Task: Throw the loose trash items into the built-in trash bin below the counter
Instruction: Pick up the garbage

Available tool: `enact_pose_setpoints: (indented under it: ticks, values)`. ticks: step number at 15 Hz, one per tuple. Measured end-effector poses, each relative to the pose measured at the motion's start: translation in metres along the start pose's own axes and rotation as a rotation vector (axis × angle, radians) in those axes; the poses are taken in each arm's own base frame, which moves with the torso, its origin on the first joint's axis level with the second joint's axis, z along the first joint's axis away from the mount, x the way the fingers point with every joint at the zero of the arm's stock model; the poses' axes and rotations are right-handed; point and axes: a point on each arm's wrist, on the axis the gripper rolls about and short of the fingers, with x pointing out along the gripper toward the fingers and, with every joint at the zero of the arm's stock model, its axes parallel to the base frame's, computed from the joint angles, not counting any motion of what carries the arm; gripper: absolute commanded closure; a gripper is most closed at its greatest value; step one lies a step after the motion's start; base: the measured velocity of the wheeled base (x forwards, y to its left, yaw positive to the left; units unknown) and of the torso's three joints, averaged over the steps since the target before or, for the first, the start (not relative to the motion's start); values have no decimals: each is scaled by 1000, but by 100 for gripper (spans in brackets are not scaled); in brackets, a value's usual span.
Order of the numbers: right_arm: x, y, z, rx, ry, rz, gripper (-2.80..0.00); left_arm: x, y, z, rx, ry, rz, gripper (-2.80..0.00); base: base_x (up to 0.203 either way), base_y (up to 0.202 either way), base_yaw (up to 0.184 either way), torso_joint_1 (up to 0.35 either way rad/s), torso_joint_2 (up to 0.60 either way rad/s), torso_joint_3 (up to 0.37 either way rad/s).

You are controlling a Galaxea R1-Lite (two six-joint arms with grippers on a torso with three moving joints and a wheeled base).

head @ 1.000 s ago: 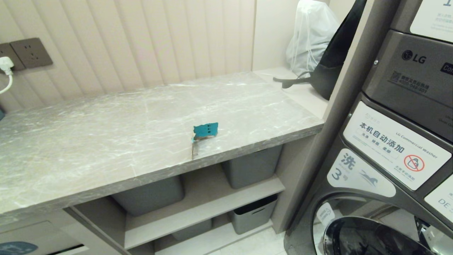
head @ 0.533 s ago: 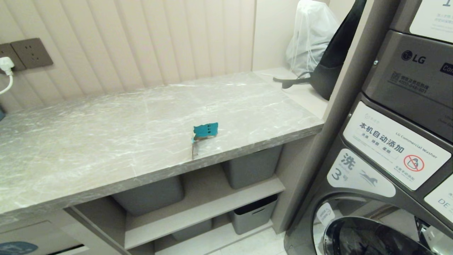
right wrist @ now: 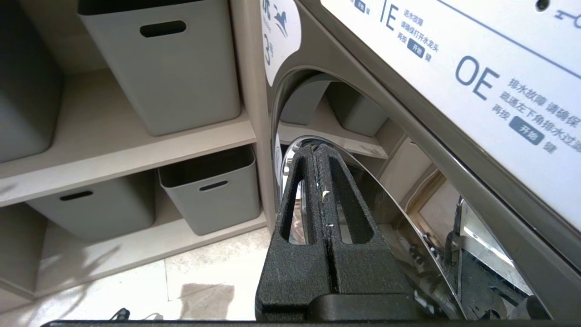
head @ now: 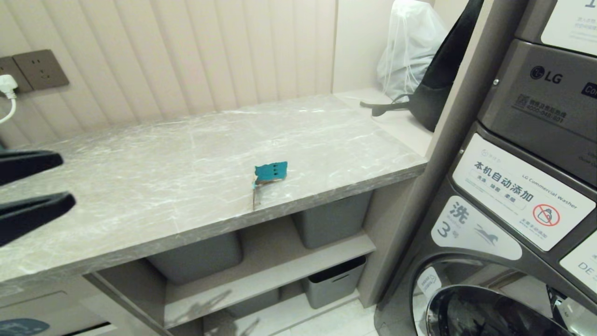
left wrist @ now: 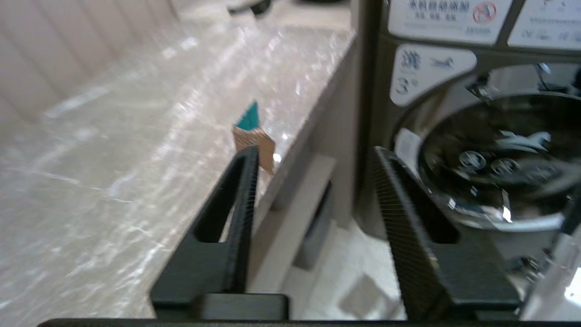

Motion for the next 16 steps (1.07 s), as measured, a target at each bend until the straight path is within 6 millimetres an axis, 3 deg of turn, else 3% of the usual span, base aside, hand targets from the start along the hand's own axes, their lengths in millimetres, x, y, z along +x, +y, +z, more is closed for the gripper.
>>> enact_pose_setpoints:
  ticks: [2,7,16]
  values:
    - [0,0,0,0,0,0,0,20,7,2,-61,124,-52,-280,0,0,0,0,0,0]
    - [0,0,0,0,0,1,0,52,13,-21,-141,369,-30,-280,0,0,0,0,0,0]
    - [0,0,0,0,0,0,0,111,3,-33,-128,433,-103,-280,0,0,0,0,0,0]
